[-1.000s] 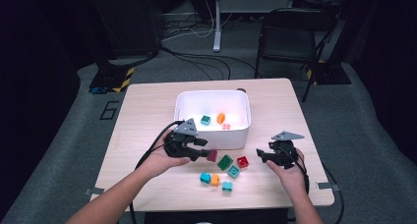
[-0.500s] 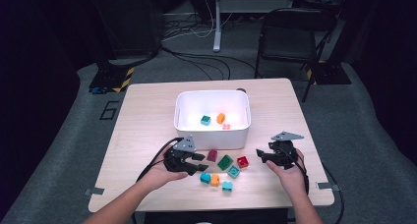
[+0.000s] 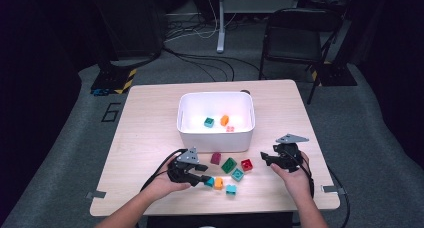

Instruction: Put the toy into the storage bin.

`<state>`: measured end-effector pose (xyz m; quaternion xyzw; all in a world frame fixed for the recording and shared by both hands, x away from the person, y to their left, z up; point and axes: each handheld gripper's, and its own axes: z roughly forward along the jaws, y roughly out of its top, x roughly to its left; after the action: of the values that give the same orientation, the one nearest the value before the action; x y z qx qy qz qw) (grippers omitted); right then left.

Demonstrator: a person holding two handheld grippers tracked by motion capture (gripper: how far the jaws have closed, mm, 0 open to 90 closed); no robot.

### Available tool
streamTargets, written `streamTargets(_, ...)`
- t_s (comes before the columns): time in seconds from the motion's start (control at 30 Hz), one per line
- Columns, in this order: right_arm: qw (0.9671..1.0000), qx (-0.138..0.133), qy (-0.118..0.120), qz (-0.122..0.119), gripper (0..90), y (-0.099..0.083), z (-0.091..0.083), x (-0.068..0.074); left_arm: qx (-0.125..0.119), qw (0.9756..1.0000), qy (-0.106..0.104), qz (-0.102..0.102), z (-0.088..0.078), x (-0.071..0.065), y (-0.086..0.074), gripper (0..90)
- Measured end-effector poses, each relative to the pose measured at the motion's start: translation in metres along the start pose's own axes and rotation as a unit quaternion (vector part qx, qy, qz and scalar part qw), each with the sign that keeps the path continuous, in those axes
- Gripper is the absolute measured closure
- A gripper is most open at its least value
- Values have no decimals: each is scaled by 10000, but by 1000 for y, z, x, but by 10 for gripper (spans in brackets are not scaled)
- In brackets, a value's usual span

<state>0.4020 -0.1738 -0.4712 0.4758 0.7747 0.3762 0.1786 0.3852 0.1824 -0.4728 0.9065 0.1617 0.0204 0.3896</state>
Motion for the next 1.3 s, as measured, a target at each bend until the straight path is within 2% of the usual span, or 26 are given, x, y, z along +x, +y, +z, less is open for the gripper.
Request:
streamTargets(0.27, 10000, 8, 5, 30, 390, 0, 1, 1, 50, 10000, -32, 27, 11, 2, -10, 549)
streamTargets(0.43, 10000, 8, 7, 28, 390, 0, 1, 1, 159, 9998, -63, 63, 17, 5, -12, 527)
streamTargets(0.77, 10000, 13, 18, 14, 390, 0, 1, 1, 197, 9998, -84, 9, 29, 8, -14, 527)
streamTargets(0.93, 10000, 31, 18, 33, 390, -1, 2, 1, 287, 9994, -172, -55, 36, 7, -16, 582)
streamTargets(1.07, 10000, 46, 23, 18, 390, -1, 2, 1, 394, 9990, -214, 4, 39, 5, -16, 641)
streamTargets(1.3, 10000, 27, 17, 8, 390, -1, 2, 0, 349, 9993, -106, -1, 36, 6, -16, 671)
